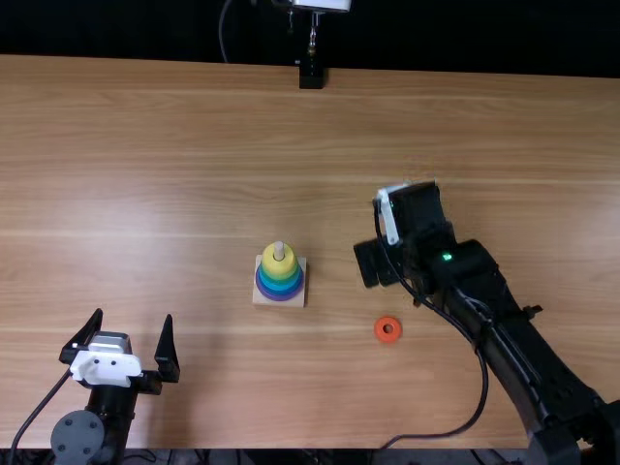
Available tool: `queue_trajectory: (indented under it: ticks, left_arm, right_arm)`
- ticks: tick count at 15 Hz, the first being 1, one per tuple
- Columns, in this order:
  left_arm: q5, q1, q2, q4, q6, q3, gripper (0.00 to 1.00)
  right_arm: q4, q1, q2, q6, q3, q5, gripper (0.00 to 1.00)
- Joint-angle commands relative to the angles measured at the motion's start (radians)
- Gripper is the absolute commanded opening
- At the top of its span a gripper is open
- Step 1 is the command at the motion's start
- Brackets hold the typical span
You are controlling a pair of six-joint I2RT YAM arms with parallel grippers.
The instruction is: Build the Hanoi tower: stack the rings onto the peg from bottom to top in this color order: purple, dark blue, light blue, dark green, light green, yellow, orange.
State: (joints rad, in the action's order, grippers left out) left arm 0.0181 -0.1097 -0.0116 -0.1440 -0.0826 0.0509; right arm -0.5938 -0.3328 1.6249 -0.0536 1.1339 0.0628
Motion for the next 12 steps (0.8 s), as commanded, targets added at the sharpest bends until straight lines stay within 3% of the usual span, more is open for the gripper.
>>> queue_trajectory:
  ticks: [1,2,3,12]
  left_arm:
    - [-0.009,0.010,0.012,-0.014,0.003,-0.045,1.00]
    - [-0.009,0.010,0.012,-0.012,0.003,-0.045,1.00]
    - [-0.009,0.010,0.012,-0.012,0.003,-0.045,1.00]
    - [-0.009,0.010,0.012,-0.012,0.003,-0.045,1.00]
  right_arm:
    - [0.002,0.012,-0.071,0.006,-0.056,-0.112,1.00]
    - [0.002,0.012,-0.099,0.000,-0.097,-0.147,1.00]
    - [0.000,0.011,-0.126,0.000,-0.132,-0.157,1.00]
    - [-0.026,0.006,-0.151,0.011,-0.226,-0.153,1.00]
